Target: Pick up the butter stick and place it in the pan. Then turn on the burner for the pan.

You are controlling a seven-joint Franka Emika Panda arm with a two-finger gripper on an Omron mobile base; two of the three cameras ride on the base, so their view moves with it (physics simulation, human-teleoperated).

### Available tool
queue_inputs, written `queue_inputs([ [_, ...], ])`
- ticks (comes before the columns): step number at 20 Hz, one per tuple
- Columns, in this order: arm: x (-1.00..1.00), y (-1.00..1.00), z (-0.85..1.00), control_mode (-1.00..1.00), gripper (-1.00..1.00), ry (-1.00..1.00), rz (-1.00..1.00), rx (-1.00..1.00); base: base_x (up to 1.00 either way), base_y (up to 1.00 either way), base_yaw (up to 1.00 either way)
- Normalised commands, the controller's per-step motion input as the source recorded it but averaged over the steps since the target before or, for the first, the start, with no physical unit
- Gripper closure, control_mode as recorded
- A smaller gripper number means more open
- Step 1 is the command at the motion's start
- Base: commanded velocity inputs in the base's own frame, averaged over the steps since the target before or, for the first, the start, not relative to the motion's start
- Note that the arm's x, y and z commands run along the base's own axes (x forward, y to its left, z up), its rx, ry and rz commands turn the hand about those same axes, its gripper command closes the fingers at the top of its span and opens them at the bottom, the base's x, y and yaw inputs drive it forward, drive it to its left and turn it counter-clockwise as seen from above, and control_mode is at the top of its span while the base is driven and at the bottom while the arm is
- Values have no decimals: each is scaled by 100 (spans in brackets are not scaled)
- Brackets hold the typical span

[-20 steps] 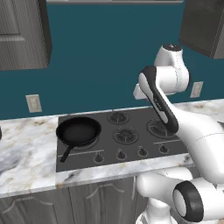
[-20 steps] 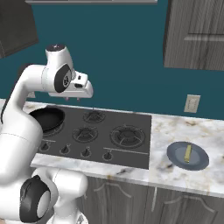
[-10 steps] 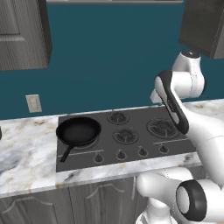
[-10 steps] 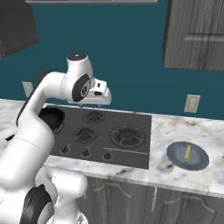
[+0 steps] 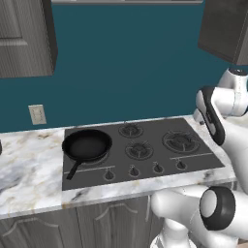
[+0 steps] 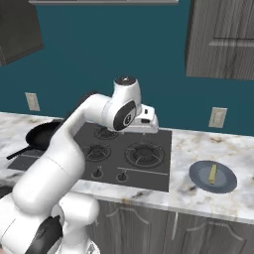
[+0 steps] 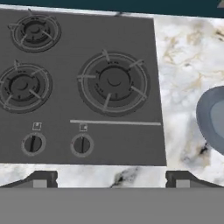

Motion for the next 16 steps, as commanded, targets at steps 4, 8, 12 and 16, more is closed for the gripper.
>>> queue_inputs([
  [4,0,-100,-10,-100,-100,12,-17,5,0,0,0],
  [8,-1,-100,-16,-100,-100,12,-19,10,0,0,0],
  [12,-7,-84,-27,-100,-100,5,-16,7,0,0,0],
  [16,-3,-62,-39,-100,-100,-1,-2,1,0,0,0],
])
